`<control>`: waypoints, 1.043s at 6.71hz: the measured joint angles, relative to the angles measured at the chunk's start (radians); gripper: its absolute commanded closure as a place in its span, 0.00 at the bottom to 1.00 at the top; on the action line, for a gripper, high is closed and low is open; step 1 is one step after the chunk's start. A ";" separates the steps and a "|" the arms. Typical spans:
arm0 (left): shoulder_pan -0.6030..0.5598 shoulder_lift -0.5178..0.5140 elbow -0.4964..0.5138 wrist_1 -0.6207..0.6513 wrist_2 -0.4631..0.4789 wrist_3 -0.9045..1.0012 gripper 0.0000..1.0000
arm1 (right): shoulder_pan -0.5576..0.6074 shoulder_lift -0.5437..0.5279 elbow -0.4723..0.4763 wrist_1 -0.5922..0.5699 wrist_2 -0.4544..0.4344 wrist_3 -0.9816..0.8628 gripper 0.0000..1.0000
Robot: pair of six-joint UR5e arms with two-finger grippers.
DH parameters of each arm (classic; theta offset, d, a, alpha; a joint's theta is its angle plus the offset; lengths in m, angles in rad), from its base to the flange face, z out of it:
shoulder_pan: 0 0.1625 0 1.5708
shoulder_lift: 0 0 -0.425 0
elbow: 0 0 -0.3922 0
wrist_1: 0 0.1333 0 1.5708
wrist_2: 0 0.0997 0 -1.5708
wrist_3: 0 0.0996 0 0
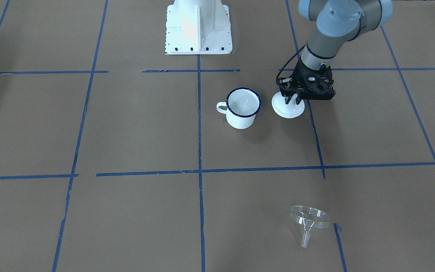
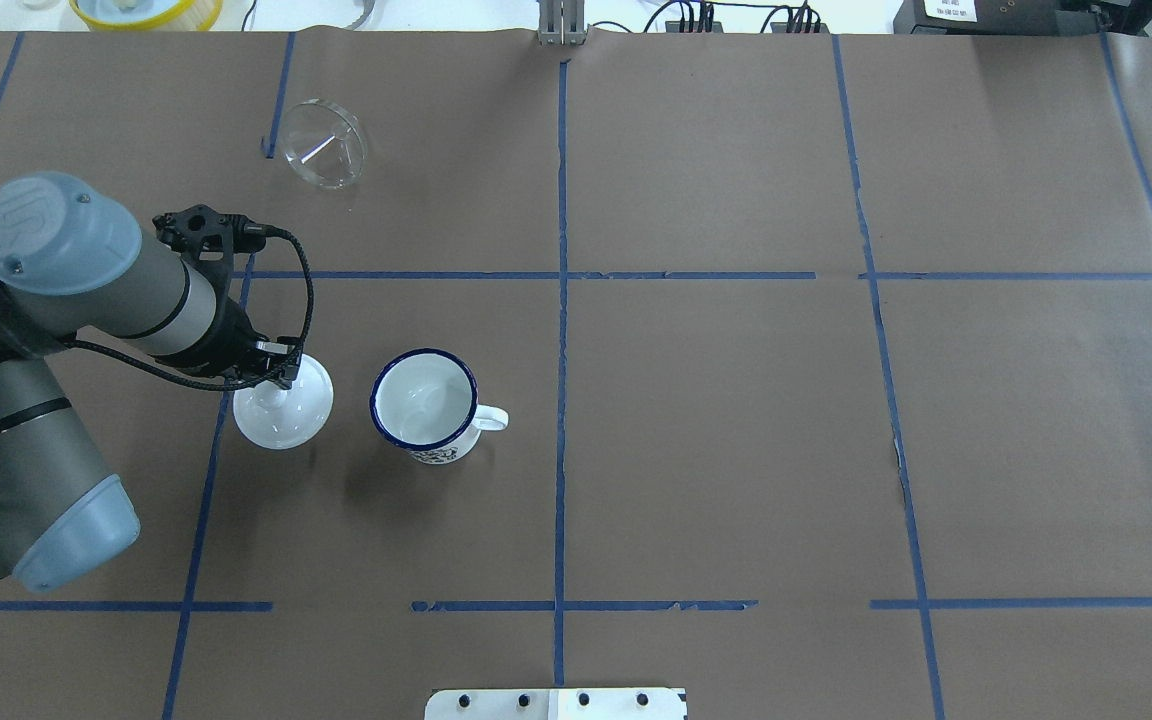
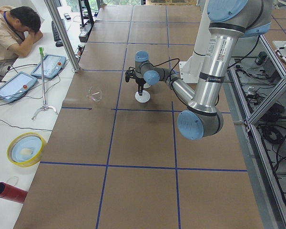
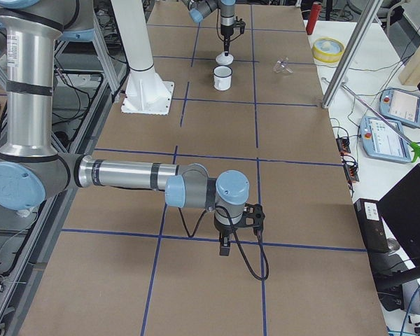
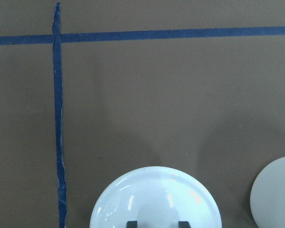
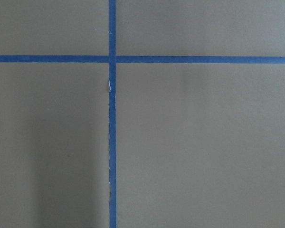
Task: Remove funnel from cup
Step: 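Lift the white lid and carry it over the white mug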
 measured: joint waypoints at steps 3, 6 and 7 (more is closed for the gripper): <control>-0.007 -0.227 -0.011 0.239 -0.045 -0.064 1.00 | 0.000 0.000 0.000 0.000 0.000 0.000 0.00; 0.018 -0.323 0.078 0.250 -0.056 -0.160 1.00 | 0.000 0.000 0.000 0.000 0.000 0.000 0.00; 0.027 -0.330 0.106 0.241 -0.055 -0.167 1.00 | 0.000 0.000 0.000 0.000 0.000 0.000 0.00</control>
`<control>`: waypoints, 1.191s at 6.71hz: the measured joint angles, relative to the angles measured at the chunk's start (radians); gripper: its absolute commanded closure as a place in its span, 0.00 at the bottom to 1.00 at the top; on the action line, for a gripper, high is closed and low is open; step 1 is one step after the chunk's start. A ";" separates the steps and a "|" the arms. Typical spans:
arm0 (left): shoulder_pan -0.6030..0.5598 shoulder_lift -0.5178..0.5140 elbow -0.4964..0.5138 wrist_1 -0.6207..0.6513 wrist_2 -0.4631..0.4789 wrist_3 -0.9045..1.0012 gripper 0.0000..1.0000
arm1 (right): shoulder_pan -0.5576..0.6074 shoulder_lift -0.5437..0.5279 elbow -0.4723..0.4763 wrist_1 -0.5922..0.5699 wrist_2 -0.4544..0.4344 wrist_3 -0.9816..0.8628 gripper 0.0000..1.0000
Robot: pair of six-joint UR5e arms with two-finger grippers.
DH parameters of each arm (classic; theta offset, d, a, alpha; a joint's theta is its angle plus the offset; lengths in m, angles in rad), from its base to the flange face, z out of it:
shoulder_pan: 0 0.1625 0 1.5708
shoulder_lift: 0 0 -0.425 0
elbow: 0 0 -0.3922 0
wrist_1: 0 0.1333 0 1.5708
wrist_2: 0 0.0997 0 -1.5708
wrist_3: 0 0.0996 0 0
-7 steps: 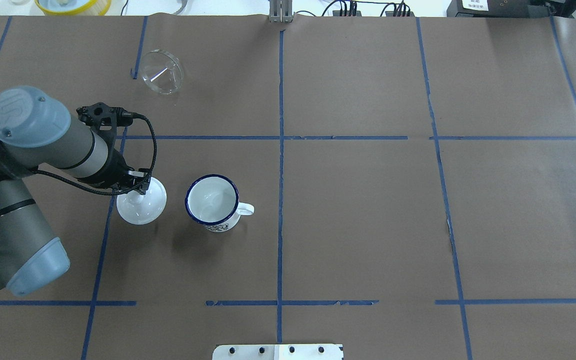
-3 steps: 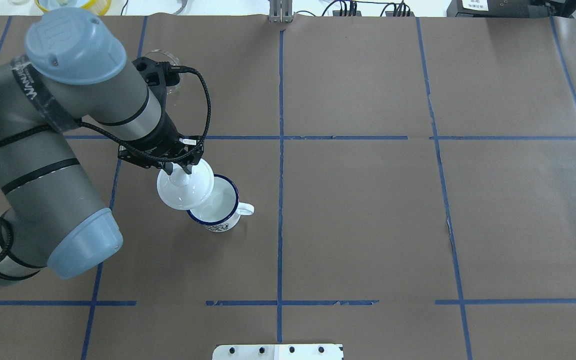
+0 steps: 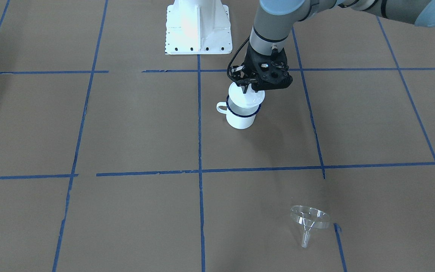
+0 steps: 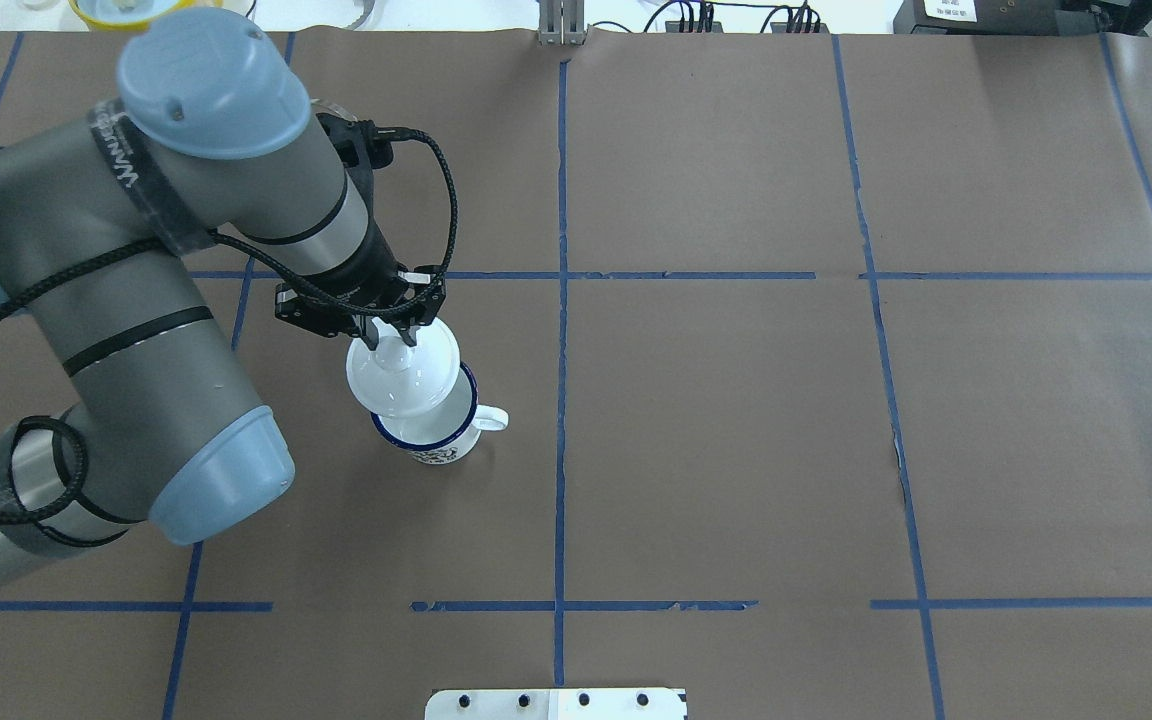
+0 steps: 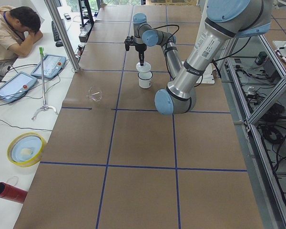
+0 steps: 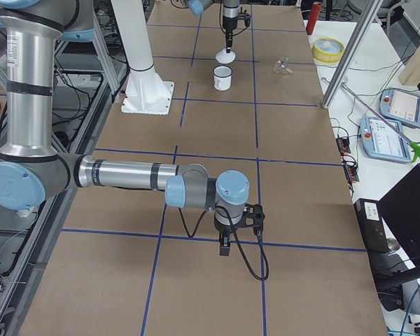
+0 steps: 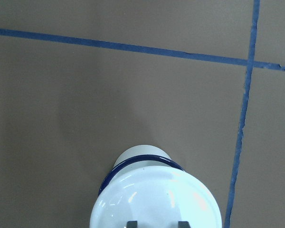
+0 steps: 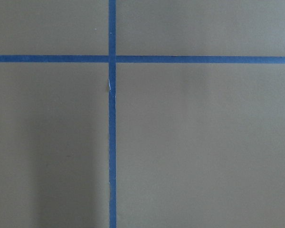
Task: Remove funnel from cup
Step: 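Lift the white lid and carry it over the white mug, then lower the lid onto the mug opening and open the left gripper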
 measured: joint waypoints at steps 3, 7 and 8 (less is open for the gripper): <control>0.035 0.008 0.035 -0.032 0.005 -0.004 1.00 | 0.000 0.000 0.000 0.000 0.000 0.000 0.00; 0.042 0.019 0.041 -0.037 0.006 0.002 1.00 | 0.000 0.000 0.000 0.000 0.000 0.000 0.00; 0.042 0.020 0.044 -0.038 0.006 0.007 1.00 | 0.000 0.000 0.000 0.000 0.000 0.000 0.00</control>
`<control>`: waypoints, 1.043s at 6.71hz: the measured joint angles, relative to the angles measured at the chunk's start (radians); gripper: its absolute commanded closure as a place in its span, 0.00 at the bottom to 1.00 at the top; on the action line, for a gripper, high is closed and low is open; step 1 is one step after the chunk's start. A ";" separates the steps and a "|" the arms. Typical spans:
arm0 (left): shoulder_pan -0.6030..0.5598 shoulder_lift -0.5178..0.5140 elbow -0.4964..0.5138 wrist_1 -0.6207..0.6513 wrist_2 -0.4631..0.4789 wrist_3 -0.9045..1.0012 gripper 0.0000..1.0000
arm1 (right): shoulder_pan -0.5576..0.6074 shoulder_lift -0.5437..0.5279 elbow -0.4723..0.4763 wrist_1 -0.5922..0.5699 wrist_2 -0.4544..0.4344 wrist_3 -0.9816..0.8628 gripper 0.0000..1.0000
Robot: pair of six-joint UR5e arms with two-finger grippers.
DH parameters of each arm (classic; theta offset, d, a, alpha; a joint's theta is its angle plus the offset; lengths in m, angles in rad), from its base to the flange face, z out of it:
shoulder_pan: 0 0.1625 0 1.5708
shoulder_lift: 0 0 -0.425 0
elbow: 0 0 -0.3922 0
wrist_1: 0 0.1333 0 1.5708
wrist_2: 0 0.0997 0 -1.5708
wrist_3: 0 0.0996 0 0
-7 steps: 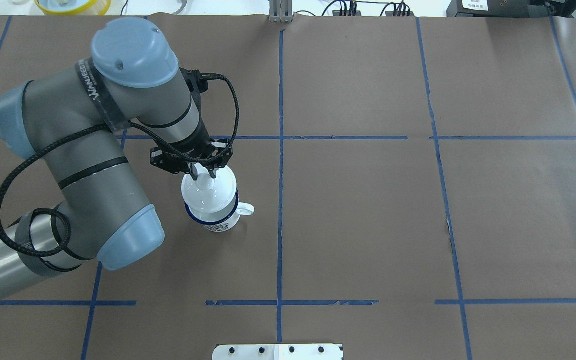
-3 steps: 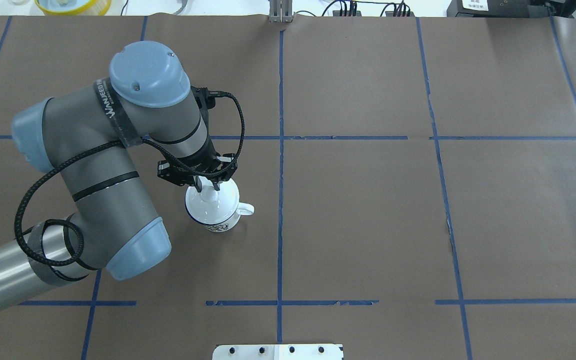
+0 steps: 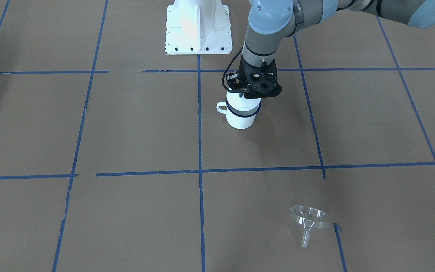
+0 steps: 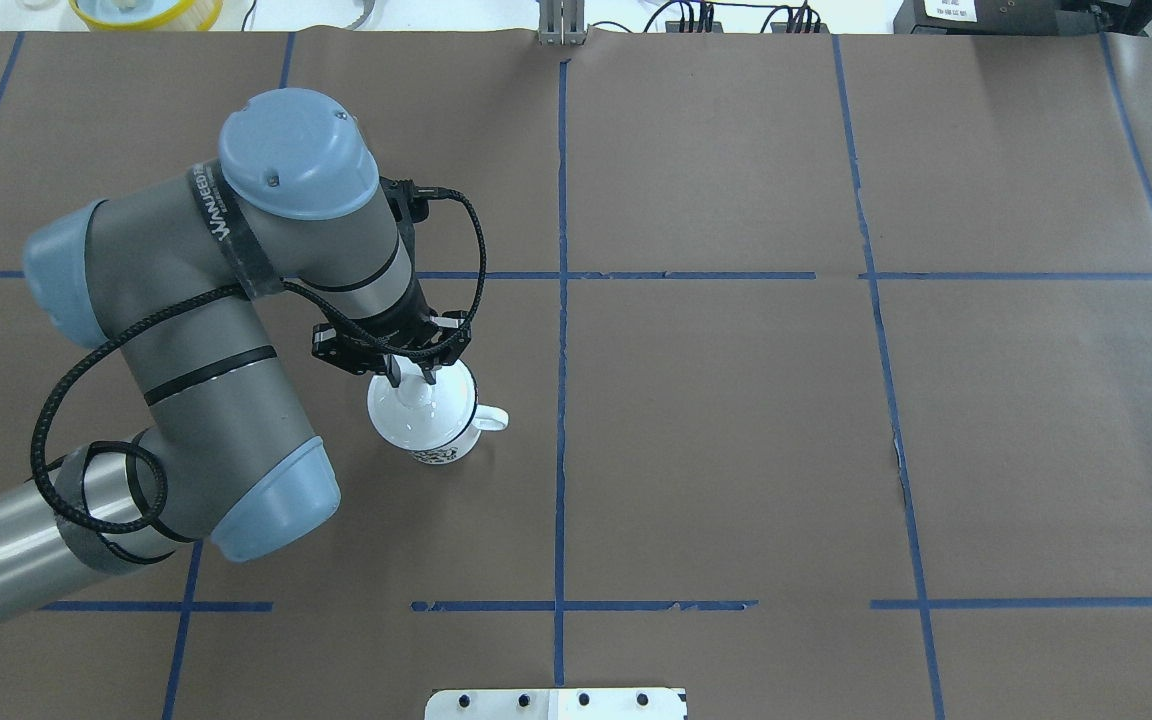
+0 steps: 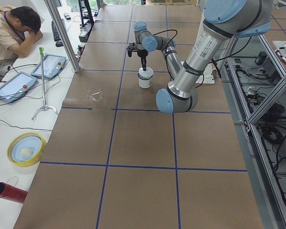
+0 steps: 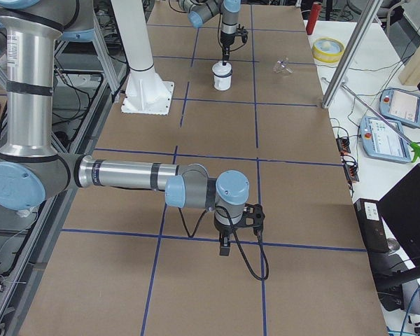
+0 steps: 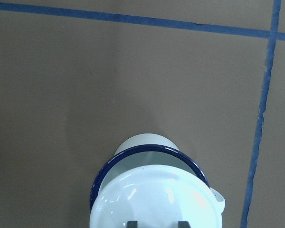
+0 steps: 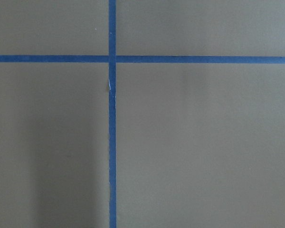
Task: Remove funnel from cup
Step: 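Lower the lid onto the mug opening and open the left gripper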
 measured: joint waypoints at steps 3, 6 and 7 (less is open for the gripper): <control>0.000 0.003 0.032 -0.037 0.000 0.002 1.00 | 0.000 0.000 0.000 0.000 0.000 0.000 0.00; 0.000 0.003 0.034 -0.043 0.001 0.003 0.06 | 0.000 0.000 0.000 0.000 0.000 0.000 0.00; -0.002 0.003 0.031 -0.043 0.002 0.004 0.00 | 0.000 0.000 0.000 0.000 0.000 0.000 0.00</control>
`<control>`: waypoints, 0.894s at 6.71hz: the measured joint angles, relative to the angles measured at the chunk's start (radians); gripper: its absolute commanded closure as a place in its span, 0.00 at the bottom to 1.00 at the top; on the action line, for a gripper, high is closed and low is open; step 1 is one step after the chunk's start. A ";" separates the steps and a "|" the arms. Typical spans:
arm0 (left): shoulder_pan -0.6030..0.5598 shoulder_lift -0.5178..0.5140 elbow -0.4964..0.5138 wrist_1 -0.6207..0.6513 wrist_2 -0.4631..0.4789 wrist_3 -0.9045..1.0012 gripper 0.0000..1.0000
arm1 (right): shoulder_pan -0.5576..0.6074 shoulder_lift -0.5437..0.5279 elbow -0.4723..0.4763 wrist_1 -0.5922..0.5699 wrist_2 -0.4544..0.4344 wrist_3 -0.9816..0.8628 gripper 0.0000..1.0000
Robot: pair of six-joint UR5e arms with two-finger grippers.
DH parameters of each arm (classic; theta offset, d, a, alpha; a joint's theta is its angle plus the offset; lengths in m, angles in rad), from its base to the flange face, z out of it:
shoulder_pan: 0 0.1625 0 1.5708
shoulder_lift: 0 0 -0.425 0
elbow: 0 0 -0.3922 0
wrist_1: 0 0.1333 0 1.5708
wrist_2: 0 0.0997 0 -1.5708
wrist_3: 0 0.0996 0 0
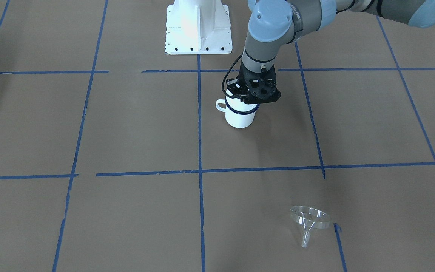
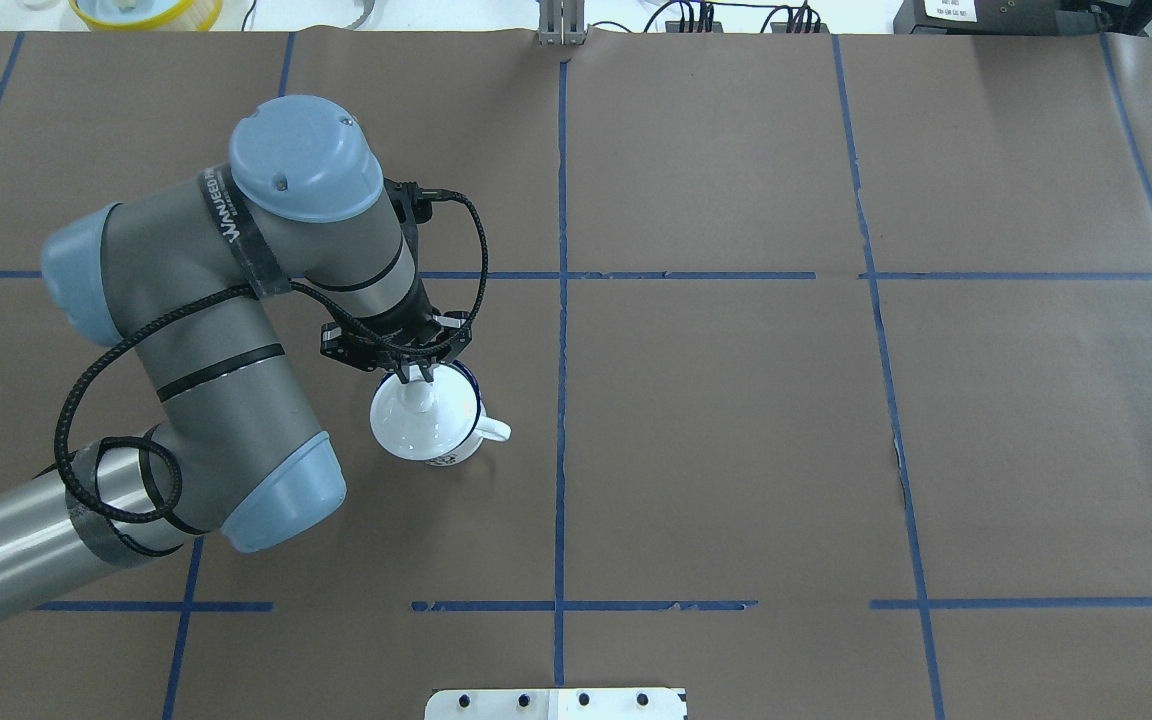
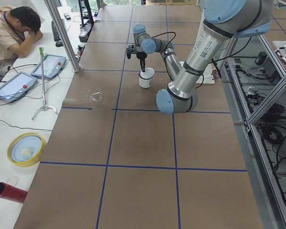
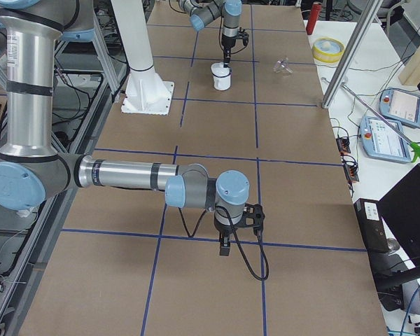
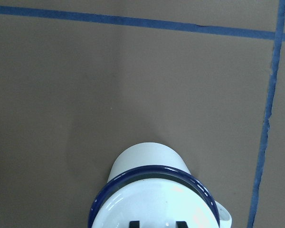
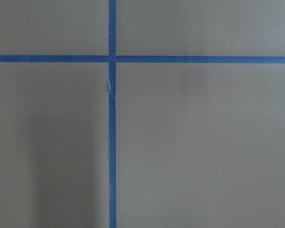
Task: Remove funnel from cup
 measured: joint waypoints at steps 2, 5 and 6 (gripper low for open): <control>-0.013 0.000 -0.008 0.000 0.003 0.002 0.00 | 0.000 0.000 0.000 0.000 0.000 0.000 0.00; -0.138 0.049 -0.064 0.001 -0.003 0.189 0.00 | 0.000 0.000 0.000 0.000 0.000 0.000 0.00; -0.224 0.100 -0.084 0.000 -0.017 0.351 0.00 | 0.000 0.000 0.000 0.000 0.000 0.000 0.00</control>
